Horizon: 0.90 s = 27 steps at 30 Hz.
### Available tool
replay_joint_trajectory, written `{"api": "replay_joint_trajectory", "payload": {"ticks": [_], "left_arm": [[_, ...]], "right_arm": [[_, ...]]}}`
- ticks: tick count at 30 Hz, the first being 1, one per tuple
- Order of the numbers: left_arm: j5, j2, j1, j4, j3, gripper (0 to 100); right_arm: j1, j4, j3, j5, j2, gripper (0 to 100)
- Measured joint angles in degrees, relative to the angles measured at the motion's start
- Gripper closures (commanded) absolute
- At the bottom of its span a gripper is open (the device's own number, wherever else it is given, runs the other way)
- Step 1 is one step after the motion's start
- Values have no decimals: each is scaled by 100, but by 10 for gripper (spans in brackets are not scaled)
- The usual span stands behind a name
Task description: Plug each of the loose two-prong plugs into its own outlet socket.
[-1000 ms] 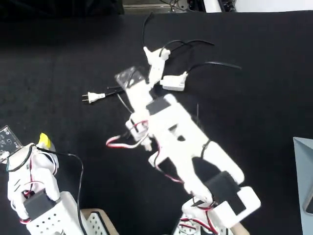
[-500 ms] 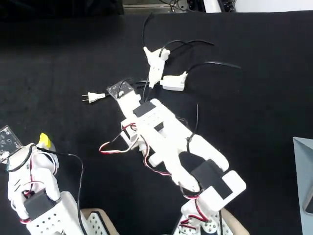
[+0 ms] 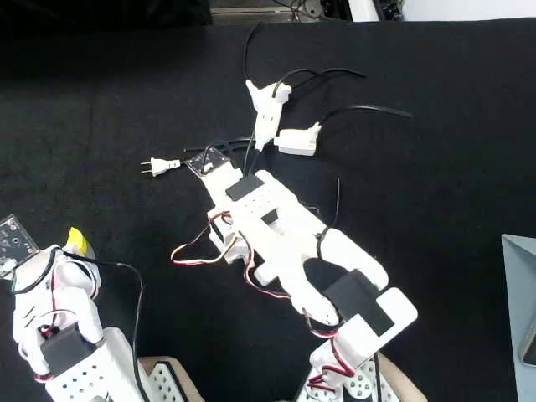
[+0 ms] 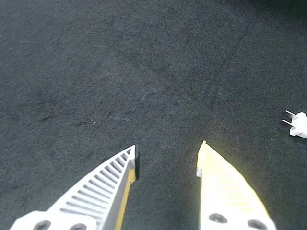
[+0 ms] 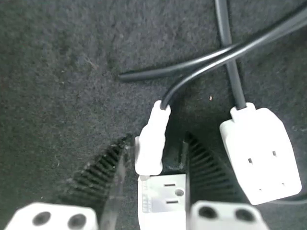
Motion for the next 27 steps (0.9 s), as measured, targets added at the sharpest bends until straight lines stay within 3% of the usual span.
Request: {"api": "replay_joint_trajectory", "payload": {"ticks": [6, 16, 22, 27], "left_arm": [[0, 0, 0, 0, 0, 791], [0, 0, 0, 0, 0, 789], [9, 0, 0, -26, 0, 791], [185, 0, 290, -527, 0, 787]], "right_arm": [[202, 0, 0, 0, 9, 985], [202, 0, 0, -9, -105, 986], [-26, 519, 9, -9, -1459, 987], [-299, 580, 9, -9, -2884, 987]]}}
